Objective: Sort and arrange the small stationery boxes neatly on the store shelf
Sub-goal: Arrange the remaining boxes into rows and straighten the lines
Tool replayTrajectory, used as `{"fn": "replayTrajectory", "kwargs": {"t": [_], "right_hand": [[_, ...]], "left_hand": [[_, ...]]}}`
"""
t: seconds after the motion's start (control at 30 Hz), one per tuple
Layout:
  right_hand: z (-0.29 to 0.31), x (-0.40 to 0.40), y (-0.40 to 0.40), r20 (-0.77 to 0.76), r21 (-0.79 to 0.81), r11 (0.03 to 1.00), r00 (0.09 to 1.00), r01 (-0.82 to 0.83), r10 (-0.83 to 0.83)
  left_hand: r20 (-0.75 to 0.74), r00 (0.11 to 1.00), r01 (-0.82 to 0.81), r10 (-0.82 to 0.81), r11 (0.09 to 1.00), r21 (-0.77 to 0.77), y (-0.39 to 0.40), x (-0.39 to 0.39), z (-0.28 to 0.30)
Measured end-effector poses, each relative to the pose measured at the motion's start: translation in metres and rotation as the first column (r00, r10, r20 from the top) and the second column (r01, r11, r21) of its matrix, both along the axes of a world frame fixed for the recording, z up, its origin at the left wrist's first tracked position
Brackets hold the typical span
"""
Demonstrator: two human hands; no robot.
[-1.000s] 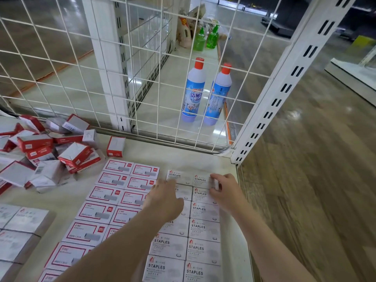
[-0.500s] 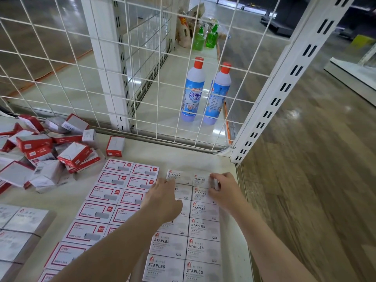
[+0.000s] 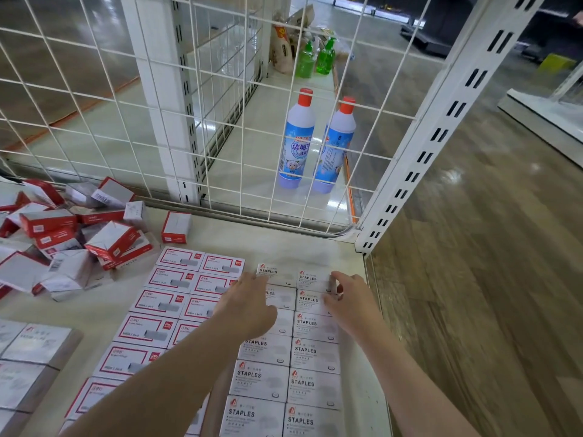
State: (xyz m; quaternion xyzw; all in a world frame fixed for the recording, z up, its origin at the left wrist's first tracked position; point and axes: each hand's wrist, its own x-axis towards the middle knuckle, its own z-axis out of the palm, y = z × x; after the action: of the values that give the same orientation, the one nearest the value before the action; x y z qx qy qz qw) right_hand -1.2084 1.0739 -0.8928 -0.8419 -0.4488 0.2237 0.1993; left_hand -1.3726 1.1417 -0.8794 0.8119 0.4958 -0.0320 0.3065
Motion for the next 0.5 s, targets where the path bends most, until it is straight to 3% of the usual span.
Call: {"fn": "replayTrajectory", "kwargs": {"t": [0.23,0.5], "right_hand": [[0.005,-0.0004,0.0016,-0.001,-0.041,0.999,1.0,-0.002,0.002],[-0.0029,-0.0013,0.0016,-0.104,-0.002,0.997,0.992,0.071,-0.071]], "left_hand": [[0.01,1.0,0.021,-0.021,1.0,-0.001,0.0016,-0.0011,-0.0001],[-0.018,0.998,0.067,-0.067,0.998,0.017,0.0013,-0.0035,-0.0002]]}}
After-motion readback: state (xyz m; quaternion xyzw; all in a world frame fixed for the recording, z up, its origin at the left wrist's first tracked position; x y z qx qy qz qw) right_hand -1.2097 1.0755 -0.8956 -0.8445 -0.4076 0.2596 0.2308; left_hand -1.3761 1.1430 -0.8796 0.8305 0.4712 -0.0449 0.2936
